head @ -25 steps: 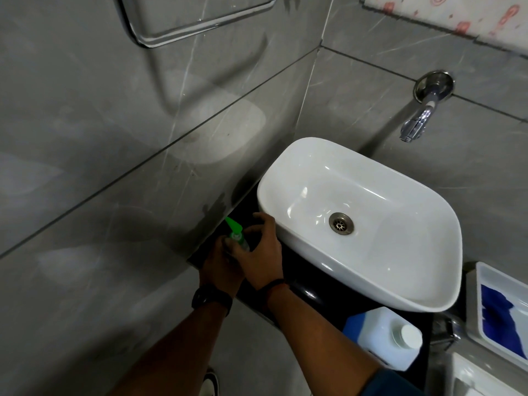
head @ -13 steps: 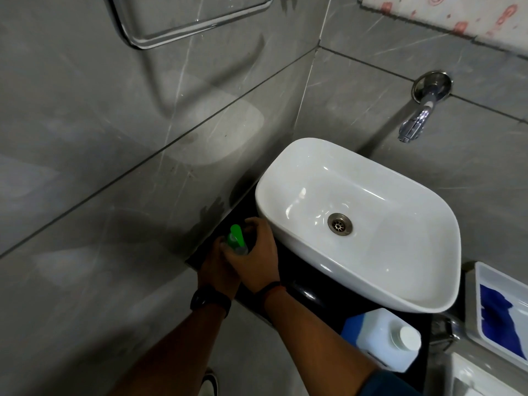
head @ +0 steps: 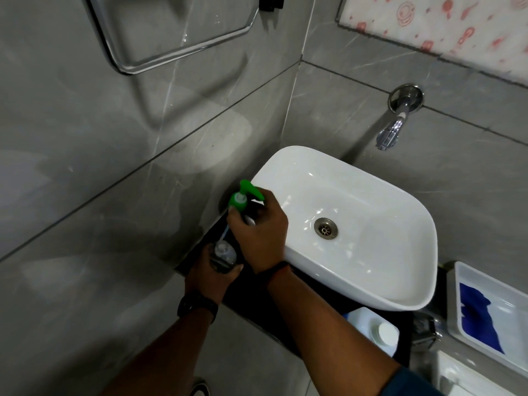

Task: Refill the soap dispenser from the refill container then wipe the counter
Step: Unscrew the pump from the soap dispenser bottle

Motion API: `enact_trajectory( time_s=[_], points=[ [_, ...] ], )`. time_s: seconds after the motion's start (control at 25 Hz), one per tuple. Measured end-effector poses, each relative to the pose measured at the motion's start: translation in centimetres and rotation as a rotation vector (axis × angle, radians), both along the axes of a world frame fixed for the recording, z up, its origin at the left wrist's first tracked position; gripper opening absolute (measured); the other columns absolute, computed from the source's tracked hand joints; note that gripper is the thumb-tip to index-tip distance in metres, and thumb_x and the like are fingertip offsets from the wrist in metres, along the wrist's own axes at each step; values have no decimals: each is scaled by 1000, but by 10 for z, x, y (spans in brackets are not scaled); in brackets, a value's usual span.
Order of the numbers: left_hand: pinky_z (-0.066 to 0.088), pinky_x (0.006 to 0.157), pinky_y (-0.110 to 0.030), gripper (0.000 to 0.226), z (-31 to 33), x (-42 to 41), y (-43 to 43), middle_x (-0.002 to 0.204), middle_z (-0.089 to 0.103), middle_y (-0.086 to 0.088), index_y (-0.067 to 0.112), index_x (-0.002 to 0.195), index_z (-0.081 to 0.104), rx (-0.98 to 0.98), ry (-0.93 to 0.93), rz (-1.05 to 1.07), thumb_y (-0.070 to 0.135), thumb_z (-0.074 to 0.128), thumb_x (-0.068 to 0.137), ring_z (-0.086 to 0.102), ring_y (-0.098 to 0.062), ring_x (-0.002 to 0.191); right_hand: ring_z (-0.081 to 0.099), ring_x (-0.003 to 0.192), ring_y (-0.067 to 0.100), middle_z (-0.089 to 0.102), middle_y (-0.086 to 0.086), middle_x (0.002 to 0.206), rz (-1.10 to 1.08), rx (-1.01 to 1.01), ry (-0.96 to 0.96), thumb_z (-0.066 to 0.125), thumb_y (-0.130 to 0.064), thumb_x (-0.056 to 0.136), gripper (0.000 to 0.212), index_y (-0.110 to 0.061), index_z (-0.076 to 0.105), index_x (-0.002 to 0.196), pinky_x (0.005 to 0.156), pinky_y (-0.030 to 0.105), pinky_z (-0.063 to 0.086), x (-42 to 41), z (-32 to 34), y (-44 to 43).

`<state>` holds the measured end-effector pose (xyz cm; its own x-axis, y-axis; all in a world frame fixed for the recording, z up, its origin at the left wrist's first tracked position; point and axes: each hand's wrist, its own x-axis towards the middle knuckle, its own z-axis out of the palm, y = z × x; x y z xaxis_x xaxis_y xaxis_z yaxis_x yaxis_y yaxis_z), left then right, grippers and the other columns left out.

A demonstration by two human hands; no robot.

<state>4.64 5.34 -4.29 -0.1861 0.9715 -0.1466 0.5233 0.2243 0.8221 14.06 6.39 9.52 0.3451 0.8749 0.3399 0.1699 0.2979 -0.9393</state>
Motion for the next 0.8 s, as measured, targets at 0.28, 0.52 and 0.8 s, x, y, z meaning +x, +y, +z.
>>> enact_trajectory(
  time_s=[0.28,0.52,0.8],
  points=[
    [47,95,-45,95,-2,-12,0,128,56,-11,18,127,46,41,13,104,47,88,47,52,-31,117,67,79,11,69,1,95,-19,36,-213,73,-14,76,31,-19,65,106,72,23,52,38,-3,-5],
    [46,92,-38,90,-6,-13,1,123,61,-9,20,125,49,128,-11,120,37,90,47,57,-29,112,64,93,29,68,12,103,134,-378,-630,71,-14,76,33,-10,66,108,82,31,48,61,-82,-30],
    [38,95,-30,94,-12,-12,2,129,57,-9,21,128,45,182,-27,112,39,89,47,52,-26,118,59,108,29,63,12,120,296,-738,-791,62,-13,79,46,-18,57,124,88,29,44,66,-124,-37]
  ],
)
